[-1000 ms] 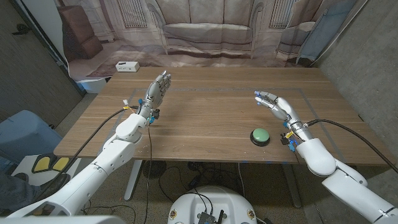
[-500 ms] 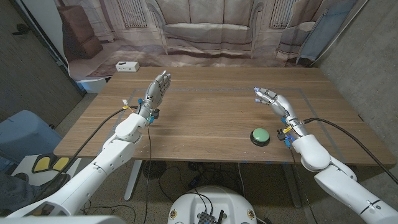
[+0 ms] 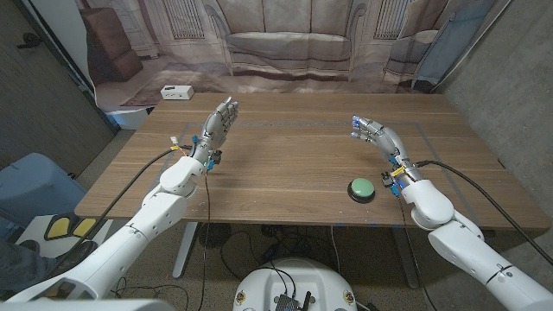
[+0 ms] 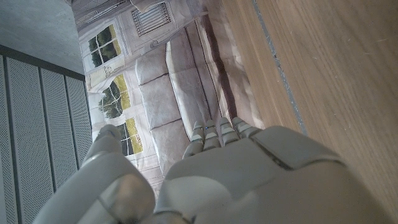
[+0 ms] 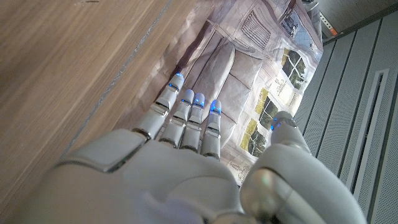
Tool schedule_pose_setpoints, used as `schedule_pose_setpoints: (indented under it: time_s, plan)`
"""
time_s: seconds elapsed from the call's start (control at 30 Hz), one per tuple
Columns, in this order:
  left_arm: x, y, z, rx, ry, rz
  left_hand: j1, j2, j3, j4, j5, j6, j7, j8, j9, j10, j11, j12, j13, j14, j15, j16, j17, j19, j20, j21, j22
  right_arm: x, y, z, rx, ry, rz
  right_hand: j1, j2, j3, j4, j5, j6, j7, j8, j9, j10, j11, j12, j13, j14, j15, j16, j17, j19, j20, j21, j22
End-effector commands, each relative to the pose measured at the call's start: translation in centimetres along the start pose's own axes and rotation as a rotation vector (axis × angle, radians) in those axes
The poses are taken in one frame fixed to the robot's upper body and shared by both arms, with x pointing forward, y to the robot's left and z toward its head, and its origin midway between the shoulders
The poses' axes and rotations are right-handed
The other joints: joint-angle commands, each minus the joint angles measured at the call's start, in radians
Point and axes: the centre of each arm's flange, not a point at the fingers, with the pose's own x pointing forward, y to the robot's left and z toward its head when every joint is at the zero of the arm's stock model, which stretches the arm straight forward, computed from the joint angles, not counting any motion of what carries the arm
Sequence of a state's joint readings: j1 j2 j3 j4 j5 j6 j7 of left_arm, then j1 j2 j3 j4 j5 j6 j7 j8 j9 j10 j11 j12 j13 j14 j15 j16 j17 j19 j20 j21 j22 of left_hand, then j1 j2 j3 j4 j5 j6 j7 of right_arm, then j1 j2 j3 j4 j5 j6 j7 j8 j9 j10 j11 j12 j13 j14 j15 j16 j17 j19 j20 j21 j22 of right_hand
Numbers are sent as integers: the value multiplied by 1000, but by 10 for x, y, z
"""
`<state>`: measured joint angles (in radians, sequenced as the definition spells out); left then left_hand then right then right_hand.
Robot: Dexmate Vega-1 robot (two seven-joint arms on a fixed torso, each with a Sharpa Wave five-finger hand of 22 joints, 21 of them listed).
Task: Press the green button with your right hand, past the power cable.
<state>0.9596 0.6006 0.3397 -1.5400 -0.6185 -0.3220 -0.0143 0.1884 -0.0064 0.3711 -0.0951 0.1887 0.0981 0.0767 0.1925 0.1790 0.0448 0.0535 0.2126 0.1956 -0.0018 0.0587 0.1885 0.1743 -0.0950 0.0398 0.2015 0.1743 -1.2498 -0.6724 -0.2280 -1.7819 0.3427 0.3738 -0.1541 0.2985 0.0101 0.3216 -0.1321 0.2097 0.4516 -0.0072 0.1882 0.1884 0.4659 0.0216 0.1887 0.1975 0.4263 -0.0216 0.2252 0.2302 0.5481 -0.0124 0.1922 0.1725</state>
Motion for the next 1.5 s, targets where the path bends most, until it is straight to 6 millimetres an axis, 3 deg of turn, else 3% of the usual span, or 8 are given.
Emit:
schedule_pose_setpoints:
  time_s: [0.03, 0.73, 1.5]
  plan:
    - [2, 2, -2, -4, 4, -10, -6, 3, -4, 0, -1, 11, -3, -3, 2, 4, 1, 2, 3, 3, 6, -3, 3, -4, 4, -4, 5, 18, 1, -5, 90, -5, 1, -9, -3, -3, 0, -4, -1, 1, 6, 3, 3, 8, 6, 3, -7, 3, -3, 4, -6, 1, -3, 2]
    - [6, 10, -7, -27, -2, -30, -6, 4, -6, -1, -1, 10, -2, -3, 2, 4, 1, 2, 3, 2, 6, -3, 3, -5, 4, -4, 5, 50, 10, -15, 176, 43, 58, -25, -13, -23, 3, -8, -53, 9, -5, 2, -60, 29, -6, 4, -77, 26, -23, 5, -74, 15, -13, 2]
    - [5, 14, -6, -31, 1, -10, -6, 6, -7, -2, 0, 10, -2, -3, 2, 2, 1, 1, 3, 2, 6, -3, 3, -5, 4, -4, 5, 72, 13, -29, 243, 63, 103, -32, -18, -31, 4, -9, -80, 12, -7, 2, -75, 30, -4, 3, -76, 25, -18, 4, -71, 14, -5, 2]
